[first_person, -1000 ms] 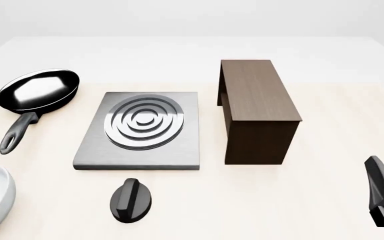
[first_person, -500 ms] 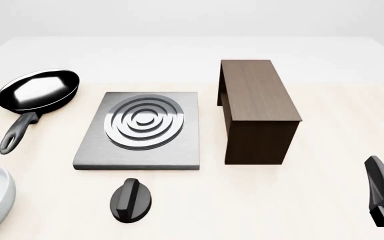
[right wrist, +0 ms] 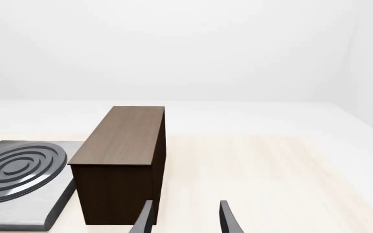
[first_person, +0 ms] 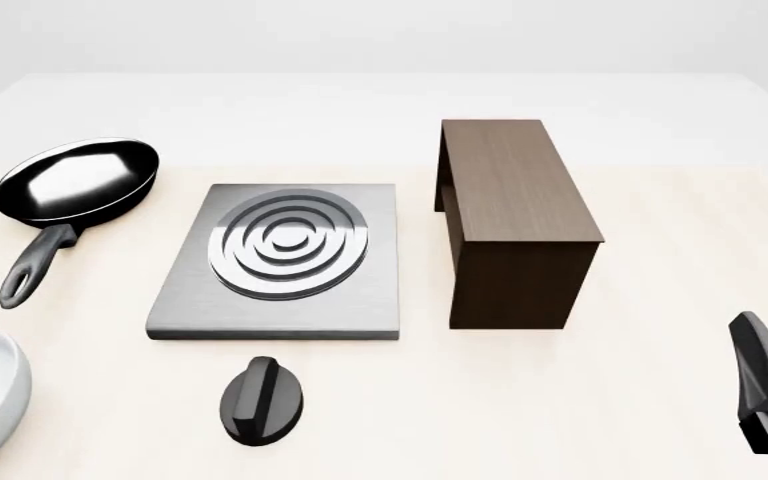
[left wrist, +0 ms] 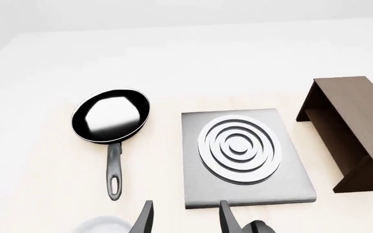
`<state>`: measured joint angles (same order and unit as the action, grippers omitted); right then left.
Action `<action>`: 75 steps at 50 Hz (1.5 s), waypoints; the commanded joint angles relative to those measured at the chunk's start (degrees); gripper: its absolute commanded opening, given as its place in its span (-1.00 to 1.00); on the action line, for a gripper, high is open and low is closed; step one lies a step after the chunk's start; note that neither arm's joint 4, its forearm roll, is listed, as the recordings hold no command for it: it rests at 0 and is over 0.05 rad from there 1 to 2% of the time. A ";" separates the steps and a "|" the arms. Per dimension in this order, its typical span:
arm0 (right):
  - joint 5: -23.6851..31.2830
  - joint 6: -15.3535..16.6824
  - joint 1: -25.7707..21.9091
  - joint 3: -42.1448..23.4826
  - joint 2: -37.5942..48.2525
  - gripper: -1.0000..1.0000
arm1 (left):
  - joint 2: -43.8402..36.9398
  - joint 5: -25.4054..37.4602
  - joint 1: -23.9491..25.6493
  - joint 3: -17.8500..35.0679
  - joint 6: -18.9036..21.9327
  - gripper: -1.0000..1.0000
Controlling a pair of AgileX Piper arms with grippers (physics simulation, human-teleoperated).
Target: Turn on the stove.
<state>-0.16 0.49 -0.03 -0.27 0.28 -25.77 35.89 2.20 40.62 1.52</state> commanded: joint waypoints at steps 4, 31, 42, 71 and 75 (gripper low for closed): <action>0.00 0.02 -0.01 0.00 0.00 1.00 | -4.98 -6.06 -0.13 -7.50 -0.77 1.00; 0.01 0.01 -0.02 0.00 0.01 1.00 | -4.81 -11.98 4.79 -20.86 -5.46 1.00; 0.00 0.01 -0.03 0.00 0.00 1.00 | -7.80 -17.04 7.68 -26.01 -8.71 1.00; 0.00 0.04 -0.03 0.00 0.00 1.00 | -21.47 -33.24 11.63 -33.21 -14.89 1.00; 0.00 0.02 -0.02 0.00 0.01 1.00 | -22.46 -34.52 12.18 -33.42 -15.28 1.00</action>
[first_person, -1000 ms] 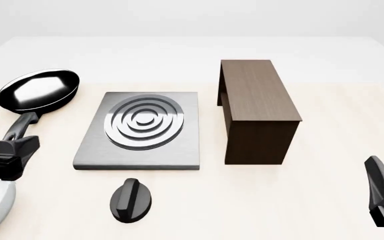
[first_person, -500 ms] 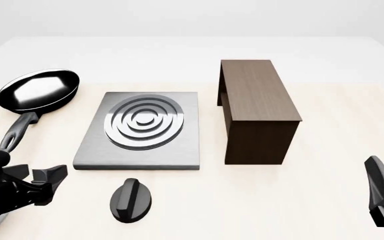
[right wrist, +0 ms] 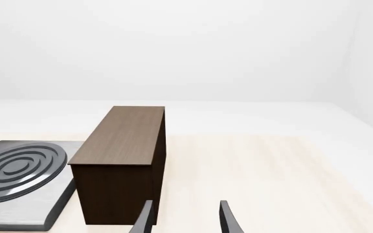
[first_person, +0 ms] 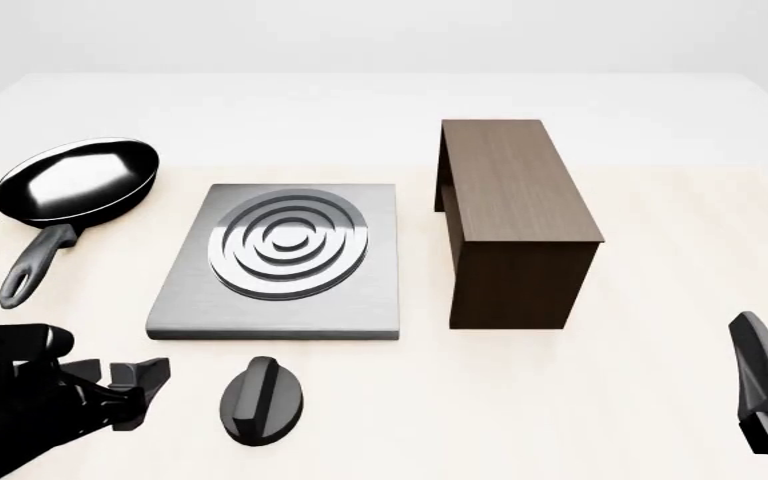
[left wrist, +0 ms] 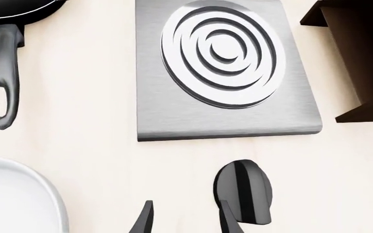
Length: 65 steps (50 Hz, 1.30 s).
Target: Turn on the stove.
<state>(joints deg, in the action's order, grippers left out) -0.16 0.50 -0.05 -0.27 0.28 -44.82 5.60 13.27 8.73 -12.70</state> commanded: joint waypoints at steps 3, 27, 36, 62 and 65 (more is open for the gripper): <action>0.00 0.00 0.00 0.00 0.00 1.00 | -5.31 -6.40 2.12 -2.24 -1.87 1.00; 0.00 0.00 0.00 0.00 0.00 1.00 | -12.48 -15.23 4.00 -4.62 -2.95 1.00; 0.00 -0.01 0.01 0.00 0.00 1.00 | -14.02 -17.07 4.37 -4.91 -2.65 1.00; 0.00 0.01 0.01 0.00 0.00 1.00 | -25.04 -28.34 5.89 -6.72 -3.58 1.00; 0.01 -0.01 -0.01 0.00 0.01 1.00 | -26.30 -29.66 6.42 -6.91 -4.16 1.00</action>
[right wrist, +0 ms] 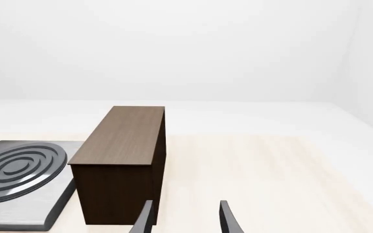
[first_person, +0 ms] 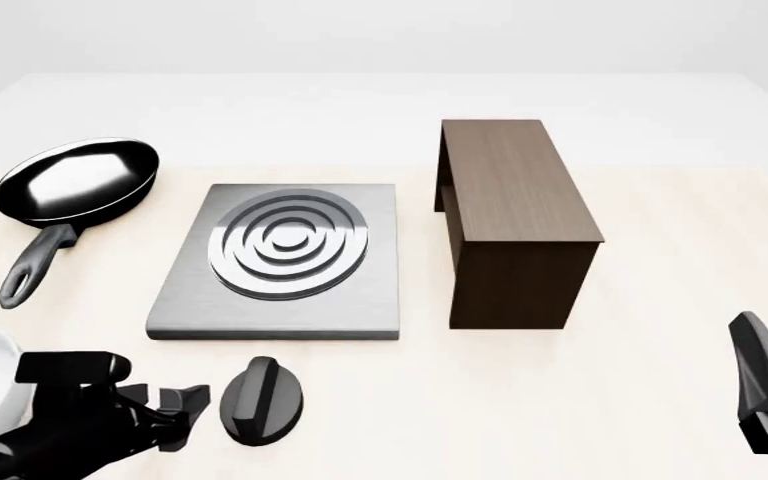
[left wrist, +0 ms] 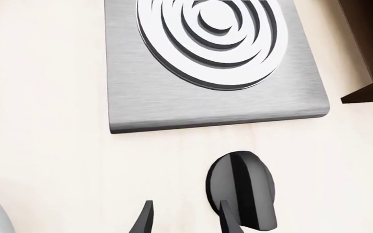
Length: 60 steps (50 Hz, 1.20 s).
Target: Turn on the stove.
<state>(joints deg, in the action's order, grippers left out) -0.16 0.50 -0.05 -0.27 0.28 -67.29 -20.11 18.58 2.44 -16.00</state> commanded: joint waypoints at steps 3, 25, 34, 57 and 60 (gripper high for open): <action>0.00 -0.01 0.00 0.00 0.01 1.00 | -4.41 -4.78 1.33 -0.61 -1.52 1.00; -0.01 0.04 -0.01 0.00 -0.01 1.00 | -7.08 -7.56 3.38 -0.53 -3.59 1.00; 0.00 -0.01 0.00 0.00 -0.01 1.00 | -10.02 -9.90 3.66 -0.22 -3.88 1.00; 0.00 0.00 0.00 0.00 0.00 1.00 | -9.91 -13.96 20.95 -2.43 -25.88 1.00; 0.00 0.00 -0.01 0.00 0.00 1.00 | -9.34 -13.65 21.58 -2.38 -26.85 1.00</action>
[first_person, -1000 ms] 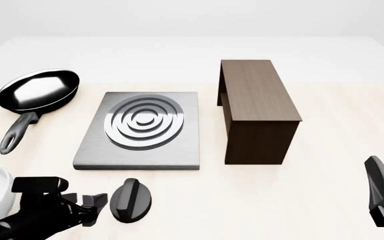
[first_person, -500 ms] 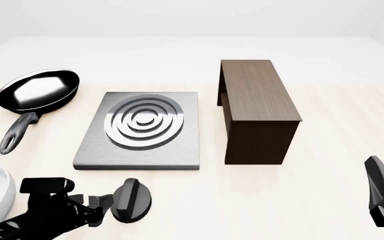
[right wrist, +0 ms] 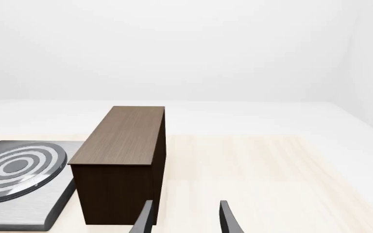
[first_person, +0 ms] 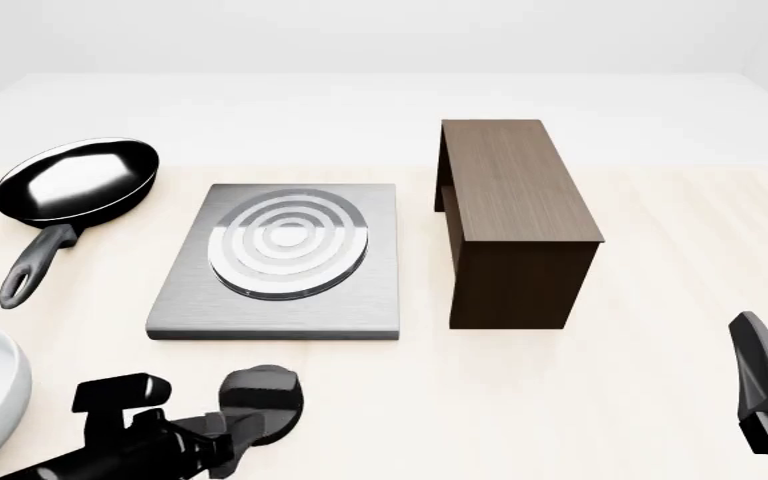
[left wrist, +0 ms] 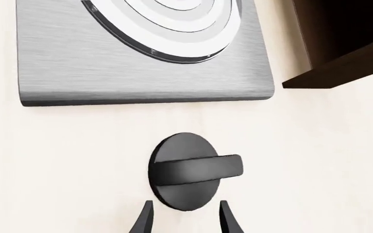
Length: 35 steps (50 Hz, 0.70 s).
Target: Turn on the stove.
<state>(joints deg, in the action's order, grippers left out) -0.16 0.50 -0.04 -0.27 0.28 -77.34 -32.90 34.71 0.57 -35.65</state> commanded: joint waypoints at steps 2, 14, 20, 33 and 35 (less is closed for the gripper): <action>0.01 0.00 0.00 0.00 0.01 1.00 | 1.51 -0.33 5.41 -0.57 -7.23 1.00; 0.00 0.00 0.00 0.00 -0.01 1.00 | 7.21 5.26 2.16 -0.41 -2.75 1.00; 0.00 0.00 0.00 0.00 0.00 1.00 | 16.04 15.21 -0.01 1.25 0.55 1.00; 0.00 0.00 0.00 0.00 0.00 1.00 | 40.25 46.25 -11.81 12.51 18.01 1.00; 0.00 0.00 0.00 0.00 0.00 1.00 | 42.06 48.50 -13.07 13.93 19.61 1.00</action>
<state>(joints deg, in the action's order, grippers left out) -0.16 0.50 -0.04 -0.27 0.28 -49.63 -2.18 29.01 7.56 -26.26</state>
